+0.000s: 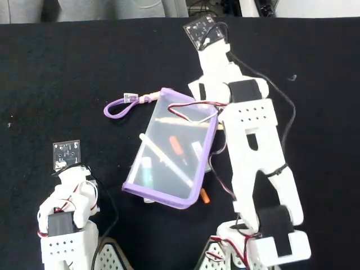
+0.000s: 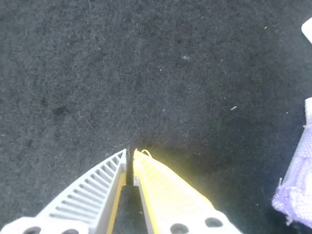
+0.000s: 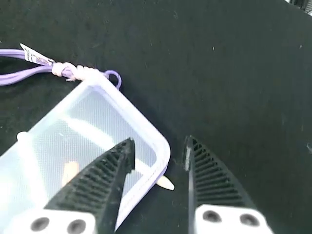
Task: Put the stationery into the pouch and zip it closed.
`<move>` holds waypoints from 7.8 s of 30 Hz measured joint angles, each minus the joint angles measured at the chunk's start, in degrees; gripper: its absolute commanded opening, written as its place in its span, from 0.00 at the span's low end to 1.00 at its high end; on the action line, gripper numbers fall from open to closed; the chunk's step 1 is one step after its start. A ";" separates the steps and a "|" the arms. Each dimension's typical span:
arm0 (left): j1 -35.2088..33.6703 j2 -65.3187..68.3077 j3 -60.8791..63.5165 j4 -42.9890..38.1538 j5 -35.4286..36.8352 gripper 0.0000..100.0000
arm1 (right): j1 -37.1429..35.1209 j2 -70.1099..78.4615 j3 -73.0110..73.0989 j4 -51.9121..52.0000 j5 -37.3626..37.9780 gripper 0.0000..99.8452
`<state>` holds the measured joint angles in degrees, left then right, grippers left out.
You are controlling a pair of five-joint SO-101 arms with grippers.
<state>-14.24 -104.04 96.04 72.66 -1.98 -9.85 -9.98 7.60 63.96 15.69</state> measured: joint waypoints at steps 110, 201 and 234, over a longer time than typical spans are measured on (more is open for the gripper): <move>0.00 0.00 0.00 0.00 0.00 0.03 | 3.25 69.71 -62.07 22.95 31.82 0.17; 0.00 0.00 0.00 0.00 0.00 0.03 | 9.85 39.38 -84.66 -4.75 5.80 0.01; 0.00 0.00 0.00 0.00 0.00 0.03 | 23.30 46.68 -81.93 7.82 25.49 0.01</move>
<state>-14.24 -104.04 96.04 72.66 -1.98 13.45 36.70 -74.33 71.78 41.19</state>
